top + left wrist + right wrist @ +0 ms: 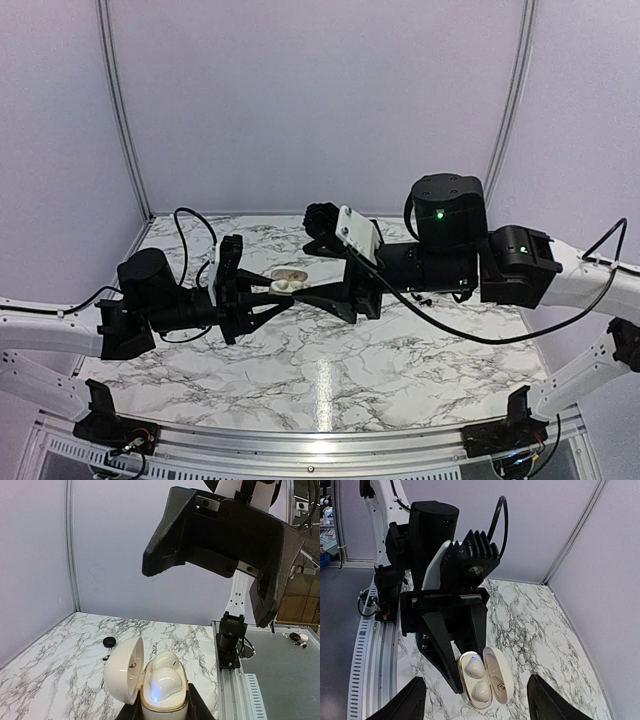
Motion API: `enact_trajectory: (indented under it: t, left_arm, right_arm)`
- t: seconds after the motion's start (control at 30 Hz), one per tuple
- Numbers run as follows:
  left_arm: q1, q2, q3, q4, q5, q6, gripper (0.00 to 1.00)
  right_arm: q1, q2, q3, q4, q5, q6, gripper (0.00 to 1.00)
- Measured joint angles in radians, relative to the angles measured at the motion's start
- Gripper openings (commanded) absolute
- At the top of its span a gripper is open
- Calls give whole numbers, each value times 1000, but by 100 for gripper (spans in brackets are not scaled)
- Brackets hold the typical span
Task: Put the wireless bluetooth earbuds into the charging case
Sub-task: Adjust the right earbud in the right side groove of the charging case, then close the charging case with the earbuds.
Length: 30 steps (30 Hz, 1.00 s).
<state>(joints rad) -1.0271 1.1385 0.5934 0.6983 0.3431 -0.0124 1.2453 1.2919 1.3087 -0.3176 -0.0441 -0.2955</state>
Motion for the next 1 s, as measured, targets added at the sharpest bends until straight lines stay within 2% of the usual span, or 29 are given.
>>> enact_trajectory:
  t: [0.17,0.33,0.47,0.6,0.73,1.0]
  left_arm:
    - [0,0,0,0,20,-8,0]
    - [0,0,0,0,34,-11,0]
    - [0,0,0,0,31,-14,0]
    - [0,0,0,-1,24,-25,0]
    - [-1,0,0,-12,20,-37,0]
    - [3,1,0,-27,6,-56,0]
  right_arm:
    - [-14,22,0,2,-17,5,82]
    - [-18,68,0,-1,-21,5,85]
    - [-18,92,0,-10,-39,0,75]
    - [-24,96,2,-14,-55,-10,60]
    - [-37,95,5,-18,-76,-20,51]
    - [-39,98,12,-42,-126,-34,47]
